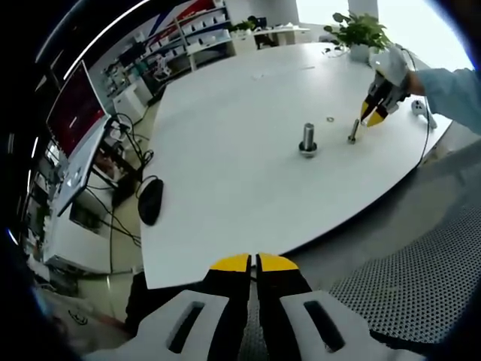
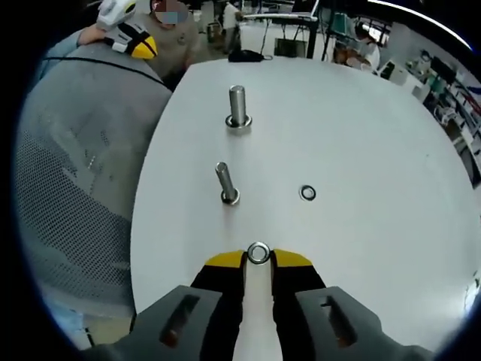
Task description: Place the washer onto the threaded stud by aligning its center hole with the stud, sliding it down to the base, and recovering from edge contact or off-axis alignment until the washer reaches the visible bottom stop.
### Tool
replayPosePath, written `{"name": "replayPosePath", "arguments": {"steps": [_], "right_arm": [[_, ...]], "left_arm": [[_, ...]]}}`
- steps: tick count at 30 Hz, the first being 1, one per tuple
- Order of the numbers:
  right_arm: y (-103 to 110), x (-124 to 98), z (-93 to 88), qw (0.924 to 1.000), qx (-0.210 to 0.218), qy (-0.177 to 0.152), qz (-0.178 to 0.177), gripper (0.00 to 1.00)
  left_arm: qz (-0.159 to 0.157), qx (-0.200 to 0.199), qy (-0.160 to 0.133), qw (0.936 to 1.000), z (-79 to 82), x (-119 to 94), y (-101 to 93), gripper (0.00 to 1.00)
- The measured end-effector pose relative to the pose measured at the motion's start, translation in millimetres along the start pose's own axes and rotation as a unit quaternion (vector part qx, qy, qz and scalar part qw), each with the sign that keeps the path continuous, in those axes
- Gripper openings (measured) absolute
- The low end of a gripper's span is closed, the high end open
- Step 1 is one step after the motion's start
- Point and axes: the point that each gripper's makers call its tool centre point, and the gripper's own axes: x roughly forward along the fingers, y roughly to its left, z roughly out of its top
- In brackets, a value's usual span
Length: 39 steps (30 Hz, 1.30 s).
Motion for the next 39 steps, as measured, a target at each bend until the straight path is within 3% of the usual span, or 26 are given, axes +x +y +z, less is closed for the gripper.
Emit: {"name": "replayPosePath", "arguments": {"steps": [39], "right_arm": [[21,-33,65.4,0.9978,-0.049,-0.045,0.003,0.14]], "left_arm": [[0.000,-0.001,-0.004,1.0000,0.9,0,0.0,0.00]]}}
